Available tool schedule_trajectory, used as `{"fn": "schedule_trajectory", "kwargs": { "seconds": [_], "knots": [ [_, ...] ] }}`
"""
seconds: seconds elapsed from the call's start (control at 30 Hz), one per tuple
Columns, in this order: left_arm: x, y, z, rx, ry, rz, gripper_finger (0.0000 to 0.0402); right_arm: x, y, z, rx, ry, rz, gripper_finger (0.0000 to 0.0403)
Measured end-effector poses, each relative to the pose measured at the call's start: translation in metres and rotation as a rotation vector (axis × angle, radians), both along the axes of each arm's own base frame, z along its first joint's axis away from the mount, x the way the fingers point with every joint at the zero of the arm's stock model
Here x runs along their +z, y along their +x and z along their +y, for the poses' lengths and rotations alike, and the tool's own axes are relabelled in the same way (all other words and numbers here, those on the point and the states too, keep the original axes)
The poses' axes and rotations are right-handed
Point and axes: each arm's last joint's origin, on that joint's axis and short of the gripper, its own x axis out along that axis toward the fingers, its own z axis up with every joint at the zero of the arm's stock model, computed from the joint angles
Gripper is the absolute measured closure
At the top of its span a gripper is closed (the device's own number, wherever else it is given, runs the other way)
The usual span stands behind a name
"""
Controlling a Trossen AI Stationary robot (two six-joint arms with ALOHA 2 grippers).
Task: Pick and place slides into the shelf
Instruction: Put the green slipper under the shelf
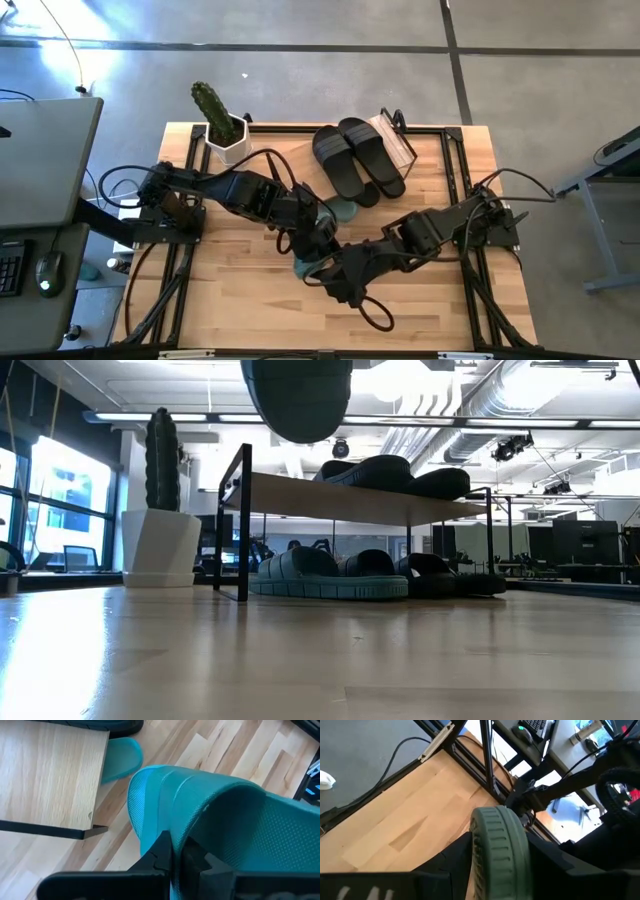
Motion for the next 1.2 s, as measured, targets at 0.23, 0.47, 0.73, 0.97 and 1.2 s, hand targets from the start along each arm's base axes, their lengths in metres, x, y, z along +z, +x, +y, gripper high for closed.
{"fn": "schedule_trajectory", "kwargs": {
  "seconds": [0.23,0.47,0.73,0.97,1.2],
  "knots": [
    [-0.0001,-0.0001,0.0002,0.001,0.000,0.002,0.0401,-0.0015,-0.0006,0.0004,-0.012,-0.002,0.011,0.0264],
    [0.0002,-0.0003,0.0002,-0.001,0.001,0.001,0.0398,-0.0026,-0.0011,0.0012,-0.028,0.035,0.025,0.0339],
    [0.0005,0.0001,-0.0006,-0.071,0.017,0.007,0.0351,-0.0033,-0.0024,0.0044,-0.021,0.036,0.029,0.0362],
    [0.0009,0.0009,-0.0018,-0.122,0.001,0.005,0.0286,-0.0032,-0.0028,0.0054,-0.023,0.038,0.027,0.0363],
    [0.0015,0.0021,-0.0018,-0.122,0.000,-0.008,0.0232,-0.0031,-0.0030,0.0054,-0.020,0.039,0.028,0.0363]
  ]
}}
